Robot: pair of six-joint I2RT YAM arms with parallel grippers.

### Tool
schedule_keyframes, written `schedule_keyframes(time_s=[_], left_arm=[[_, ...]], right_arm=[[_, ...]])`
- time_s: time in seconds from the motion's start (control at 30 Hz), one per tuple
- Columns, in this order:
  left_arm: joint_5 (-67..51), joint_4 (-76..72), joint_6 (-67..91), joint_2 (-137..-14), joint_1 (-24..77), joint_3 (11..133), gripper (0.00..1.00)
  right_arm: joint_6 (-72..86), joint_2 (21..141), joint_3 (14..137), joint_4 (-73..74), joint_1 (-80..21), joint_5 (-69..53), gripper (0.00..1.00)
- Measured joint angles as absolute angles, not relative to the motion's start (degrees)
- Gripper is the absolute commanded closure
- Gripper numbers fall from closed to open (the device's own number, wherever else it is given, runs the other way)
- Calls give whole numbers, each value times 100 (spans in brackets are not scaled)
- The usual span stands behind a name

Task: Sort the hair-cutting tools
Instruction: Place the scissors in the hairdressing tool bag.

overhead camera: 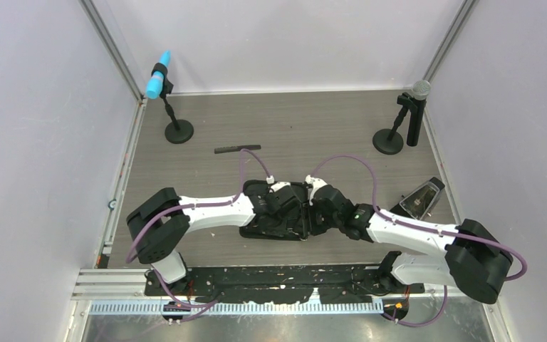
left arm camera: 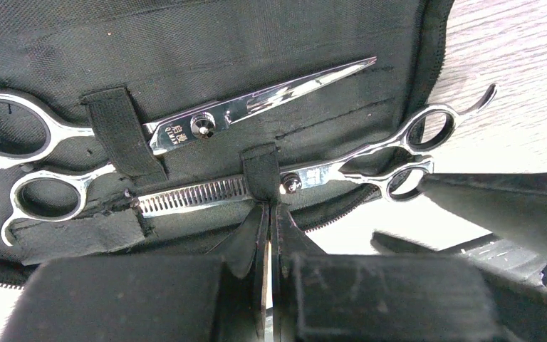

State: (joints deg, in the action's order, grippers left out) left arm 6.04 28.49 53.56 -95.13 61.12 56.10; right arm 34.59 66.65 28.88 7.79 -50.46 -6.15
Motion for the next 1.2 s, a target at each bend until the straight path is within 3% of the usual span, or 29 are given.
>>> schedule_keyframes(time_s=[0.47,1.2], left_arm=[[751,2261,5360,-9137,6112,5083,100],[1251,1363,5520,-8099,6112,3854,100]], right_arm=[[3610,7741,2917,3,-5041,-854,76],[3548,8495,3061,-917,-4901,-1857,79]])
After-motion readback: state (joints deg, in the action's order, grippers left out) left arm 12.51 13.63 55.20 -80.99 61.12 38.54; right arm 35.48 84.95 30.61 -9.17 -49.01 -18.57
